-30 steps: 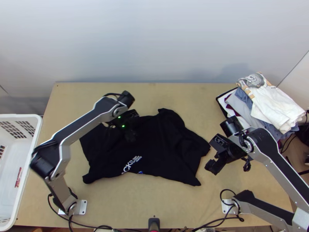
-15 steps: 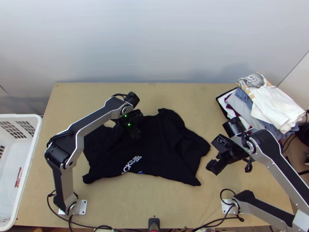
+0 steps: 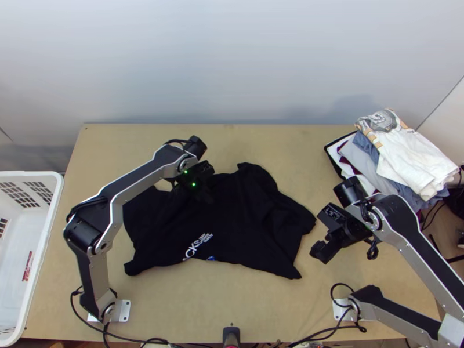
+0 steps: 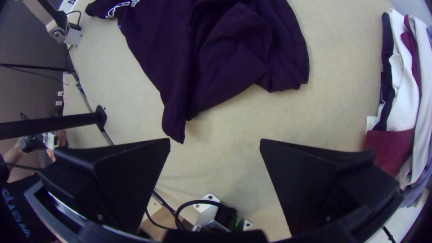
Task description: Fold the t-shirt
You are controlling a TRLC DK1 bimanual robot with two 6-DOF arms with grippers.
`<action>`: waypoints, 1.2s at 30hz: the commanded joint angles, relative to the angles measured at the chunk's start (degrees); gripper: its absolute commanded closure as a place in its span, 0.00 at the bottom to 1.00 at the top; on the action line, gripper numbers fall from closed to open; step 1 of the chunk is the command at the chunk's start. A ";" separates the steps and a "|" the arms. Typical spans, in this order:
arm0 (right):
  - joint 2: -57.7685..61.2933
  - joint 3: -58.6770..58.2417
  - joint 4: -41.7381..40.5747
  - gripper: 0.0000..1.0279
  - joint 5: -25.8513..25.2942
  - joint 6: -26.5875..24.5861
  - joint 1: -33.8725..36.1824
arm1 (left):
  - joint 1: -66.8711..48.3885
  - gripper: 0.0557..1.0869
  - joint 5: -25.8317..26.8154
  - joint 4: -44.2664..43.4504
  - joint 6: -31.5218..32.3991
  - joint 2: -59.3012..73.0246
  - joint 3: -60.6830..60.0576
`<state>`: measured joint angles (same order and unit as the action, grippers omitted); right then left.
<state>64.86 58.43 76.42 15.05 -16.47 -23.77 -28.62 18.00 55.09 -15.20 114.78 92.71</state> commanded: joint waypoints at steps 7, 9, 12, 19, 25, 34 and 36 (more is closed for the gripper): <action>3.78 -0.51 -4.88 0.10 -1.43 0.21 0.30 | 4.72 0.96 6.96 4.32 5.27 -15.11 2.74; 6.16 -0.60 -8.40 0.10 -2.92 0.56 1.45 | 5.24 0.96 7.23 6.35 4.83 -17.66 2.39; 11.43 0.19 -11.82 0.10 -3.62 0.74 4.96 | 5.77 0.96 8.46 10.39 2.46 -20.21 1.78; 20.22 -1.31 -21.58 0.10 -10.30 0.03 6.45 | 7.26 0.96 8.46 13.38 0.96 -24.96 2.13; 21.62 2.74 -22.55 0.13 -10.39 1.09 -1.37 | 7.88 0.96 8.54 16.19 1.05 -28.47 3.62; 25.49 11.00 -22.63 0.15 -11.01 1.44 -10.16 | 8.76 0.96 8.54 17.42 0.88 -30.49 2.39; 26.28 11.17 -22.63 0.16 -11.01 1.35 -10.95 | 8.93 0.96 8.54 17.42 0.88 -30.93 2.39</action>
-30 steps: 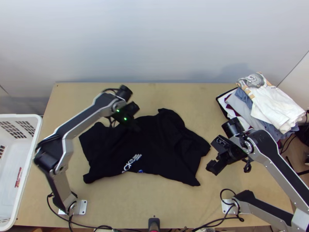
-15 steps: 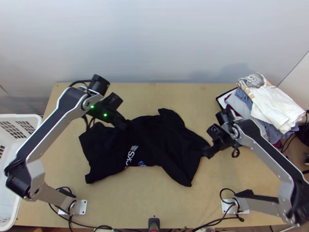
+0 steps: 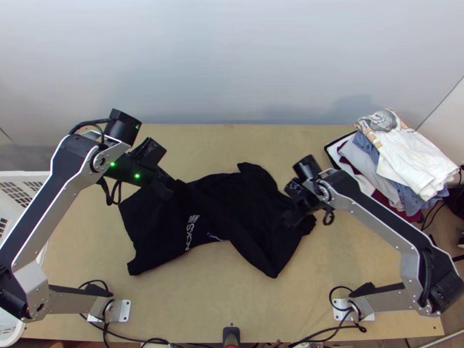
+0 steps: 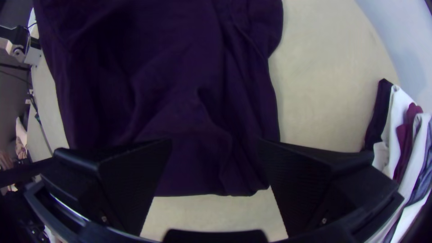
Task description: Fold the t-shirt
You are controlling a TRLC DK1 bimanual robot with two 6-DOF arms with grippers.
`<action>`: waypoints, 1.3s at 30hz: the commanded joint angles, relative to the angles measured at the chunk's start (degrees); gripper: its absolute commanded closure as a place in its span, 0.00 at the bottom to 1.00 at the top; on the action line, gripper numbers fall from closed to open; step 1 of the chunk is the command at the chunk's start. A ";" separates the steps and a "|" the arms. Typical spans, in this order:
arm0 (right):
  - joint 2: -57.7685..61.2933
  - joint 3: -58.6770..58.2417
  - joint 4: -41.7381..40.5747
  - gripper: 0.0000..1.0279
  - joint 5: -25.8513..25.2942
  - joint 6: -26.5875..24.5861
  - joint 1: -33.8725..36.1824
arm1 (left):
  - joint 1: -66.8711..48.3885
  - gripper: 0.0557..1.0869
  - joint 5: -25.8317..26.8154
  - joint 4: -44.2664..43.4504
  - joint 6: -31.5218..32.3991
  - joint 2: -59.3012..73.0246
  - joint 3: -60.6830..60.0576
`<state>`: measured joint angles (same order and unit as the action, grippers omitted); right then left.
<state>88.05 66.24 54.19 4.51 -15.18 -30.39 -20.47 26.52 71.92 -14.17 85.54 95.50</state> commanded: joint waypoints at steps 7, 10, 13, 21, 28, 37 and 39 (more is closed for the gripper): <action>5.64 6.36 -0.41 0.16 -0.47 -0.11 -7.40 | 1.31 0.96 0.02 0.68 -0.24 -3.36 -2.69; 7.66 6.62 -0.41 0.16 -0.65 -0.29 -8.28 | 1.31 0.96 0.02 0.68 -0.24 -3.89 -2.96; 9.51 6.27 -0.84 0.24 -0.82 -0.29 -8.46 | 1.84 0.96 0.02 0.68 -0.33 -3.97 -3.04; 10.04 4.87 -1.72 0.26 -2.67 -0.46 -8.28 | 3.15 0.96 0.02 1.20 -0.94 -4.85 -3.13; 9.16 4.87 -2.43 0.66 -2.76 -1.78 -8.37 | 4.82 0.96 0.02 1.56 -1.91 -5.47 -3.22; 6.17 1.70 -2.87 0.97 -2.67 -4.24 -8.46 | 6.58 0.96 0.11 2.17 -3.40 -6.17 -4.36; 5.29 0.91 -2.87 0.97 -2.67 -4.24 -8.46 | 6.93 0.96 0.55 2.08 -3.40 -6.26 -4.62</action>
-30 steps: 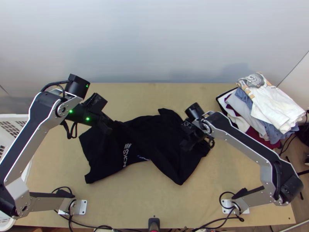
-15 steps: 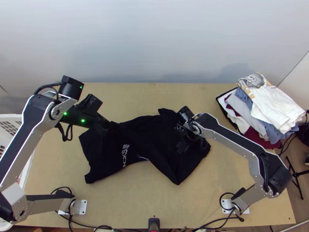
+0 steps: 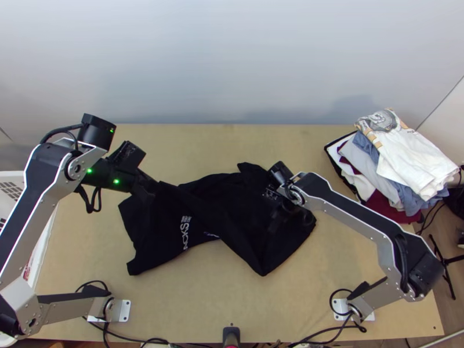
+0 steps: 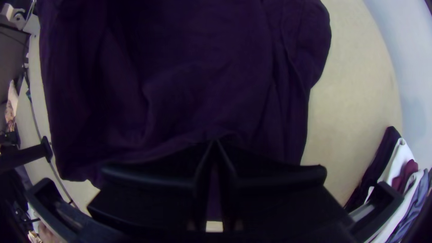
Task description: Fold the t-shirt
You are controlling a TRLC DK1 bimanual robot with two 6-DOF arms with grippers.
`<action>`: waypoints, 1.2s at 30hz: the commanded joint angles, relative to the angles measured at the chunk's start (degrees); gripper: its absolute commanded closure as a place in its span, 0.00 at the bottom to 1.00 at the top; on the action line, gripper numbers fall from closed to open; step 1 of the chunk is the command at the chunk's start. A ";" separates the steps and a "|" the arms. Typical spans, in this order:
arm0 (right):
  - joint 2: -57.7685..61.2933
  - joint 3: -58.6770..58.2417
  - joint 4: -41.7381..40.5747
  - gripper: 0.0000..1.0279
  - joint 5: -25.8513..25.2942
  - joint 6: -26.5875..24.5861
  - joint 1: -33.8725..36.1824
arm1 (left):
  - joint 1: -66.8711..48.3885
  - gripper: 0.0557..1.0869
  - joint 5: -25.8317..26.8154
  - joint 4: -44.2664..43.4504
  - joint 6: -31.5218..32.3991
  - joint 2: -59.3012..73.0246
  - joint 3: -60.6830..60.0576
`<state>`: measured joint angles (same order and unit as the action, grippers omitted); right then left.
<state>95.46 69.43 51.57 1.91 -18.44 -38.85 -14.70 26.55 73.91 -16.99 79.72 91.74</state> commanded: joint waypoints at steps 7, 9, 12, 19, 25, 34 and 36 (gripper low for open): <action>-5.02 -1.84 -0.16 0.97 -0.07 -0.99 1.50 | 2.04 0.96 1.23 0.09 -1.29 -0.53 -0.87; -6.78 0.62 -0.07 0.97 -0.07 -0.90 3.08 | 2.83 0.96 1.23 0.09 -1.20 -0.53 0.01; -9.06 5.10 1.16 0.97 -0.07 -1.08 6.33 | 7.14 0.96 1.32 0.09 -1.20 -0.36 2.47; -16.71 17.67 3.62 0.97 -0.07 -0.55 13.27 | 25.51 0.96 9.14 -0.08 2.58 2.10 15.83; -16.97 34.63 5.21 0.97 -0.33 4.37 21.01 | 38.69 0.96 12.48 -0.52 7.68 5.27 28.67; -10.47 64.17 13.20 0.97 -0.33 10.17 18.99 | 42.12 0.96 15.91 -5.44 15.76 0.87 39.92; -11.61 63.73 12.50 0.97 -0.33 7.89 18.37 | 39.84 0.96 15.91 -6.94 15.85 -0.89 39.92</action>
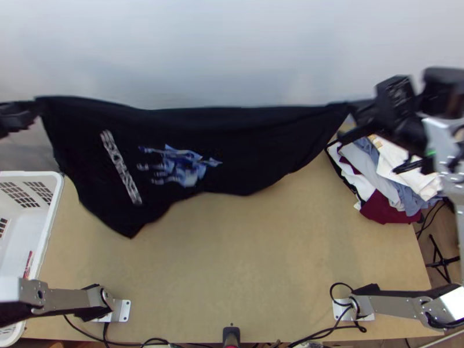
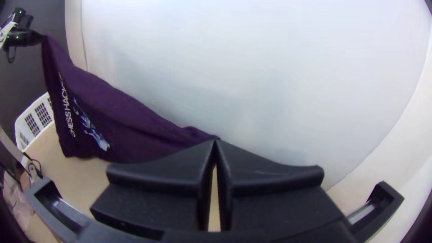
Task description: Fold the t-shirt
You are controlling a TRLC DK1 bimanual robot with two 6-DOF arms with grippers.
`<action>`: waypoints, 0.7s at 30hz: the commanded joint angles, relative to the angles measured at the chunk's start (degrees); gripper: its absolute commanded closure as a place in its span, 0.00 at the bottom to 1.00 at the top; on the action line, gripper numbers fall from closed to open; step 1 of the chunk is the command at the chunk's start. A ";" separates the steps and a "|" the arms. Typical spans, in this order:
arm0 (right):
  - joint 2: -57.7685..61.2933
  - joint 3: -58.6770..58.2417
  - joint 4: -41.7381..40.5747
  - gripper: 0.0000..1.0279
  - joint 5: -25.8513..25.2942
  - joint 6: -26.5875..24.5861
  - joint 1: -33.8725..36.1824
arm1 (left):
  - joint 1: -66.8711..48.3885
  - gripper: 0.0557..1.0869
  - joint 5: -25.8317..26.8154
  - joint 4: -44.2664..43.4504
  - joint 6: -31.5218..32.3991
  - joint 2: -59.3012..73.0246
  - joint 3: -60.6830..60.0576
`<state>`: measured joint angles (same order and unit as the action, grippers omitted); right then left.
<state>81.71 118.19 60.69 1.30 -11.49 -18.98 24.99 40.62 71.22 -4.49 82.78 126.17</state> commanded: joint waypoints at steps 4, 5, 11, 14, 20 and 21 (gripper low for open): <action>-2.87 12.33 3.21 0.97 1.34 2.78 -2.46 | -0.03 0.96 2.45 -4.34 5.02 -6.93 4.26; -4.63 12.50 2.95 0.97 1.34 3.14 -2.46 | 0.14 0.96 2.62 -4.34 5.55 -8.08 4.26; -13.42 13.91 -1.01 0.97 1.34 7.97 -0.97 | 0.49 0.96 2.36 -10.66 11.79 -18.62 4.00; -16.76 13.73 -1.62 0.97 1.34 9.02 0.88 | 1.73 0.96 0.69 -11.10 12.31 -22.49 3.12; -22.12 13.82 -2.33 0.97 3.18 12.36 1.14 | 1.64 0.96 -3.09 -13.92 15.83 -29.96 1.62; -23.00 13.82 -2.77 0.97 3.62 13.16 1.23 | 1.55 0.96 -3.09 -14.53 16.80 -30.75 1.71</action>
<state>64.73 131.55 59.22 3.07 -1.93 -18.59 26.28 39.64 60.27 7.84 59.81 128.95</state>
